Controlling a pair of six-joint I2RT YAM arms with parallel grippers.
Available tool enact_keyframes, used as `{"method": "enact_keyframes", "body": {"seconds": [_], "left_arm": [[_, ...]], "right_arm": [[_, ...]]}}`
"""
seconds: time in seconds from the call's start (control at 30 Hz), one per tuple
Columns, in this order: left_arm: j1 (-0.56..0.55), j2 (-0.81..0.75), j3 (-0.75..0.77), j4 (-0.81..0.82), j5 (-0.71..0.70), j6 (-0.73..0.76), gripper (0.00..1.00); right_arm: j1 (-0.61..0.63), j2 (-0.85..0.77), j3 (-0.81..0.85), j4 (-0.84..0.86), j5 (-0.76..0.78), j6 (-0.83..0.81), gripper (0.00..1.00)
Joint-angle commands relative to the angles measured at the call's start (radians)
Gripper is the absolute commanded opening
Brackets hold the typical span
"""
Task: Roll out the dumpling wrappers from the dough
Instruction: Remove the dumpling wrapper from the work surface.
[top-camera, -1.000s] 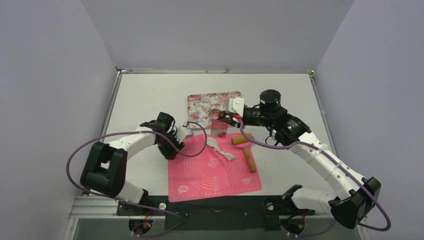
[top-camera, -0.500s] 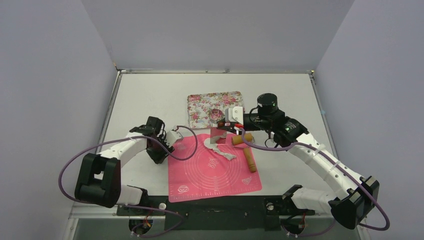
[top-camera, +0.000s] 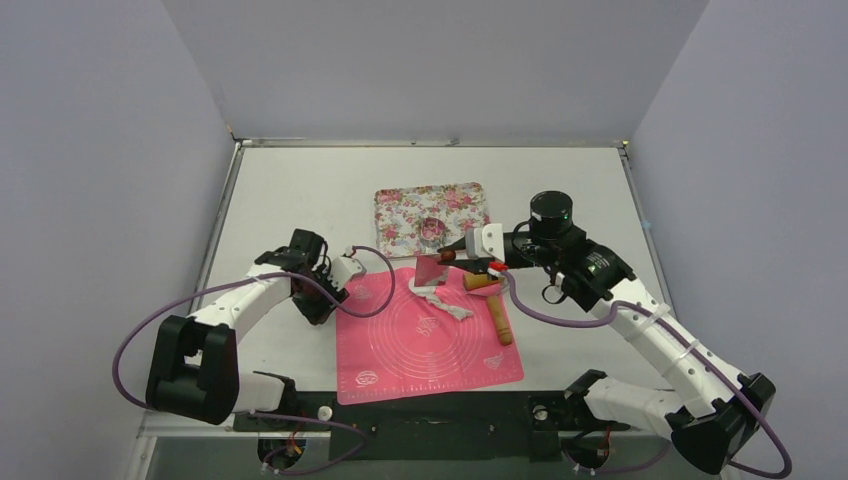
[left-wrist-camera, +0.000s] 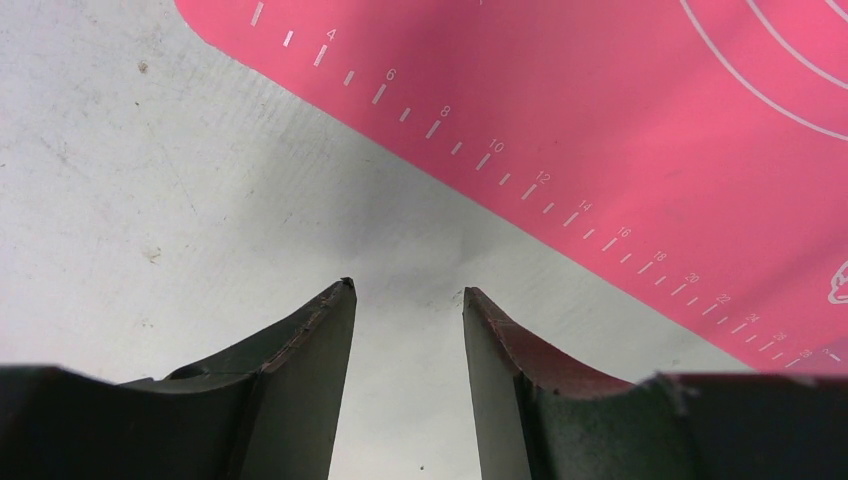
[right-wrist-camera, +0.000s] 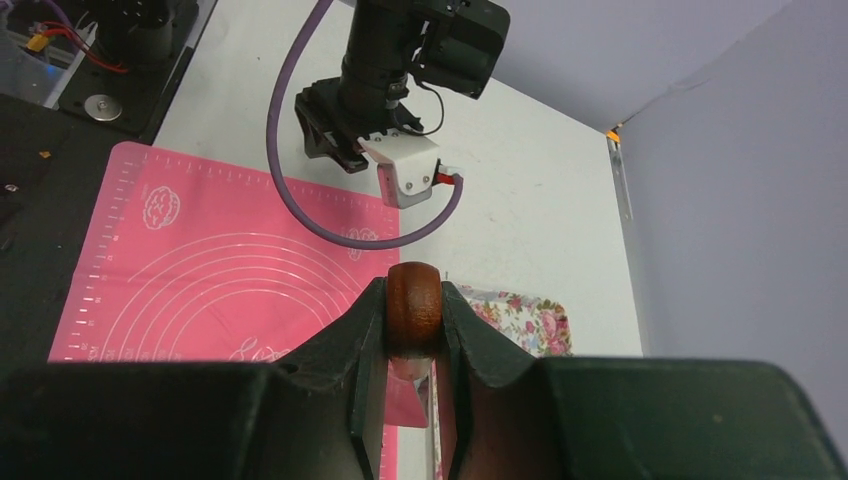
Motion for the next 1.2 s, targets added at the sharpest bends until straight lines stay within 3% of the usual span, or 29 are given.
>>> {"method": "enact_keyframes", "body": {"seconds": [0.0, 0.5, 0.83, 1.17], "left_arm": [[0.005, -0.009, 0.032, -0.006, 0.032, -0.01, 0.42], [0.004, 0.008, 0.046, 0.001, 0.043, -0.012, 0.42], [0.004, 0.0, 0.061, -0.003, 0.04, -0.012, 0.42], [0.004, 0.013, 0.074, -0.001, 0.04, -0.011, 0.42]], "right_arm": [[-0.003, 0.014, 0.027, 0.056, -0.097, -0.043, 0.0], [0.0, 0.084, 0.07, -0.071, -0.096, -0.16, 0.0], [0.017, 0.133, 0.111, -0.251, -0.155, -0.318, 0.0], [0.044, 0.079, 0.129, -0.299, -0.166, -0.351, 0.0]]}}
